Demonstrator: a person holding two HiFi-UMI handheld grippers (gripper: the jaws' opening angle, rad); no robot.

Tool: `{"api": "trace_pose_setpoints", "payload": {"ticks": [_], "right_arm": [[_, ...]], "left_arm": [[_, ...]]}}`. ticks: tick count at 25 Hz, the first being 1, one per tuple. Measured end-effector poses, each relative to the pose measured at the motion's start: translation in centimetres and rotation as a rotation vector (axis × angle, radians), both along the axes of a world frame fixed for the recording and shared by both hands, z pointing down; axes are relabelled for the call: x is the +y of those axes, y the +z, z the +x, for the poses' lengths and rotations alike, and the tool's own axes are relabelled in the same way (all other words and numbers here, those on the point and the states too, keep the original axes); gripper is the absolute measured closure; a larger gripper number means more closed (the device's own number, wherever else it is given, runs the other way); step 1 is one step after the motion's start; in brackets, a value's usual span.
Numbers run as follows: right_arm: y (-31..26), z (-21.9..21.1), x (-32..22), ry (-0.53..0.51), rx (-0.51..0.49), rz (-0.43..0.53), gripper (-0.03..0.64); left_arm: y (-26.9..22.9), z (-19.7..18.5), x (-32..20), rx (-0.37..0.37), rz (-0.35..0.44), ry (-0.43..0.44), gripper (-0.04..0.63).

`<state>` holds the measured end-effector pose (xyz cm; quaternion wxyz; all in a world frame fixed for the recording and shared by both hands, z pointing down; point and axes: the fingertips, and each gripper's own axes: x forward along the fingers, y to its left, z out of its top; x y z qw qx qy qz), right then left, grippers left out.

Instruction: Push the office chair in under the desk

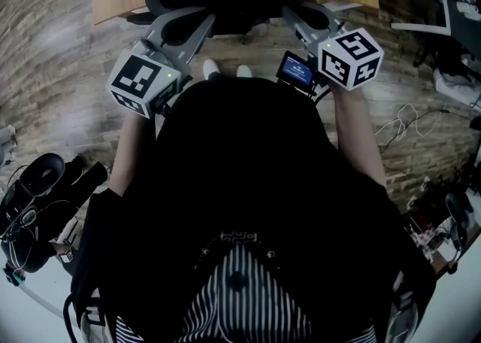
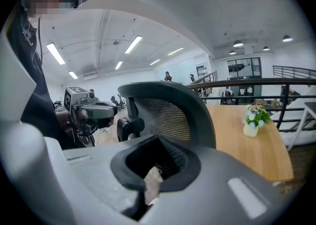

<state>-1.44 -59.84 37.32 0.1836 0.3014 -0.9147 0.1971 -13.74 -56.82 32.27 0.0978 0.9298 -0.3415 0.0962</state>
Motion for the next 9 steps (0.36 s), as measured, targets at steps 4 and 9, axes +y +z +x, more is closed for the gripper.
{"api": "trace_pose_setpoints", "payload": {"ticks": [4, 9], "right_arm": [[-0.04, 0.22, -0.02, 0.004, -0.001, 0.0, 0.618], [0.03, -0.17, -0.39, 0.003, 0.0, 0.001, 0.617]], "left_arm": [[0.18, -0.07, -0.14, -0.008, -0.003, 0.0, 0.591], [0.39, -0.42, -0.54, -0.012, -0.005, -0.001, 0.592]]}}
